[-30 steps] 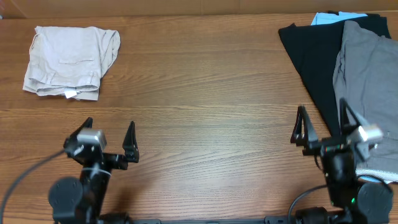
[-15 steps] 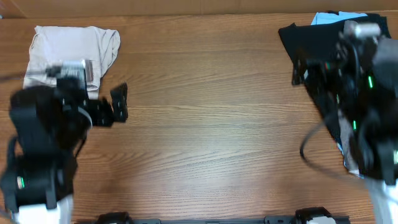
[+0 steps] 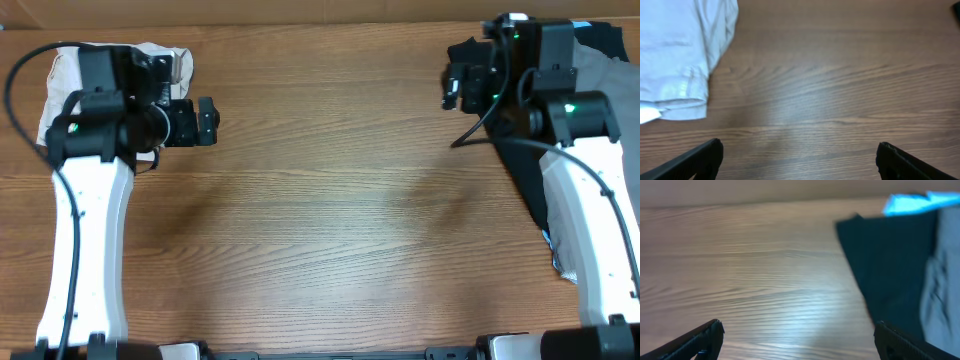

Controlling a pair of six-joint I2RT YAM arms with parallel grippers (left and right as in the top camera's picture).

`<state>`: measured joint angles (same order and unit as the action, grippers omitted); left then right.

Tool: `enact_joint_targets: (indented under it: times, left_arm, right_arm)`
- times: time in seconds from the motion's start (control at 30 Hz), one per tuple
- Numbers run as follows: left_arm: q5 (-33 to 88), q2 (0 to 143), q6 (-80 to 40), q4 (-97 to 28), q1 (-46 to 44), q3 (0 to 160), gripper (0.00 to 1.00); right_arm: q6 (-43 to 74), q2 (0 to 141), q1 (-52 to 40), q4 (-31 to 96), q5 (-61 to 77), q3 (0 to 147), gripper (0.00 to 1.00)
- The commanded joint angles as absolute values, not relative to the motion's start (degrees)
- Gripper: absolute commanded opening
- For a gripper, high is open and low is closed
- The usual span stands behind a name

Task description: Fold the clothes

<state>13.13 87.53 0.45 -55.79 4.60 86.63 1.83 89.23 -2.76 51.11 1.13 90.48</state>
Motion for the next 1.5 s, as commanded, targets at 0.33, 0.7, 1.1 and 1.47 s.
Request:
enact_joint_targets:
  times: [0.33, 0.7, 1.1, 1.47]
  left_arm:
    - [15.1, 91.6, 1.7, -55.3, 4.8, 87.9, 1.00]
    - [15.1, 91.6, 1.7, -55.5, 4.8, 87.9, 1.00]
    - [15.1, 91.6, 1.1, -53.1, 4.8, 87.9, 1.00]
    - [14.5, 91.6, 1.3, -53.6, 4.8, 87.9, 1.00]
  right_arm:
    - [22.3, 98.8, 29.6, 54.6, -1.4, 91.9, 1.00]
    - [34.6, 110.4, 51.3, 60.2, 0.2, 91.8, 1.00]
    - [23.0, 111.2, 62.7, 56.7, 5.2, 87.9, 0.96]
    - [11.3, 111.3, 62.7, 48.7, 5.2, 84.6, 0.93]
